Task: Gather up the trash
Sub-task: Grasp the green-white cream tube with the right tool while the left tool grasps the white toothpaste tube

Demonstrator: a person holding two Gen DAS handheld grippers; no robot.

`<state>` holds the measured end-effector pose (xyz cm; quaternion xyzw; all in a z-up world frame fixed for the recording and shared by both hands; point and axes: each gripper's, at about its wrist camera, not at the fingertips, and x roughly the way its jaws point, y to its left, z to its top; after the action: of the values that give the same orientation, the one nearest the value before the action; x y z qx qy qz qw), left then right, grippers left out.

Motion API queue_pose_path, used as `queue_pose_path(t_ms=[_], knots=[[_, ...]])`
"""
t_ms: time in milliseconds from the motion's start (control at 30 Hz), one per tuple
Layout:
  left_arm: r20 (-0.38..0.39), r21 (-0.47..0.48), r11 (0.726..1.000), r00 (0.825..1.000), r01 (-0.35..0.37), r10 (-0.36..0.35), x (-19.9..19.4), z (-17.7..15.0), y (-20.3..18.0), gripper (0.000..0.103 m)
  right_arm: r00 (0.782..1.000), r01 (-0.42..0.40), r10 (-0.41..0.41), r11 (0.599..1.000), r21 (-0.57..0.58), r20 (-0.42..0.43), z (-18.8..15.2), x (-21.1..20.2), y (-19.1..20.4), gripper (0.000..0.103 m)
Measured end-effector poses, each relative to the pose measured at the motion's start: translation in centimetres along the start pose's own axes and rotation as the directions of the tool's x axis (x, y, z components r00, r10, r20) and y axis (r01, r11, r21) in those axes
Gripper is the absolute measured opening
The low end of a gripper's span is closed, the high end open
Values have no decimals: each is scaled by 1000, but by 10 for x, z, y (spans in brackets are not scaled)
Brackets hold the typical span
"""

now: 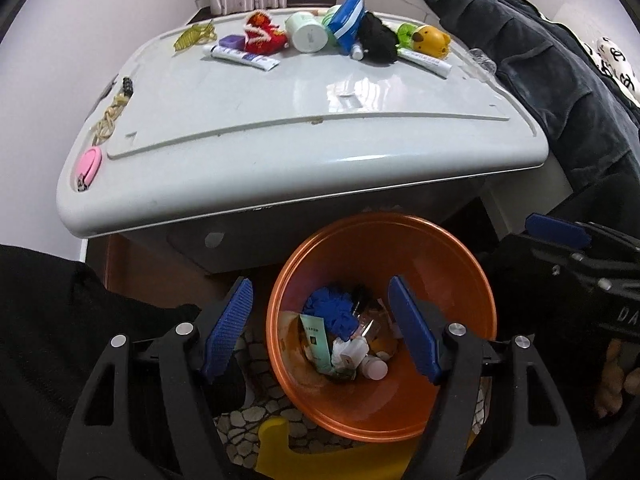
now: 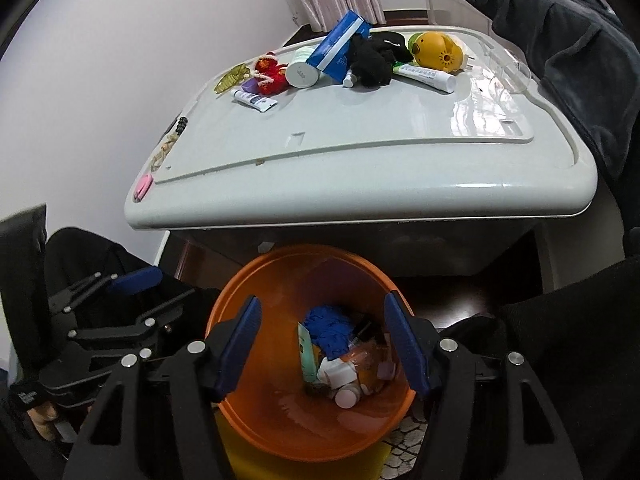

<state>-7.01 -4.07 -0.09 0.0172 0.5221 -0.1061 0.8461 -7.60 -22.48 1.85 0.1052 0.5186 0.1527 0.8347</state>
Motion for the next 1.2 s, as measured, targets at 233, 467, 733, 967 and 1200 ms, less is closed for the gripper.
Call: queue_pose_path(t_ms=[233,467,733,967,1200], knots=[[-5,3,998,998,-60,60,2,15,5,69,1000,6,-5,1000,-29,25,40,-5,-7,68],[98,-87,995,993,-51,60,-5,77,18,80,978,155,-135,980,-125,158,150,-14,-59,86],[115,-147,987,989,-70,87,18,115,29,80,980,188,-197,965,-183,-29,212,72,-103,67],[80,-123,990,993,-73,83,36,110,31,80,986,102,-127,973,-207,-109,221,107,-92,48],[70,-112,992,995,-64,72,42,107,29,80,973,196,-221,944,-264,-67,235,123,-81,32]])
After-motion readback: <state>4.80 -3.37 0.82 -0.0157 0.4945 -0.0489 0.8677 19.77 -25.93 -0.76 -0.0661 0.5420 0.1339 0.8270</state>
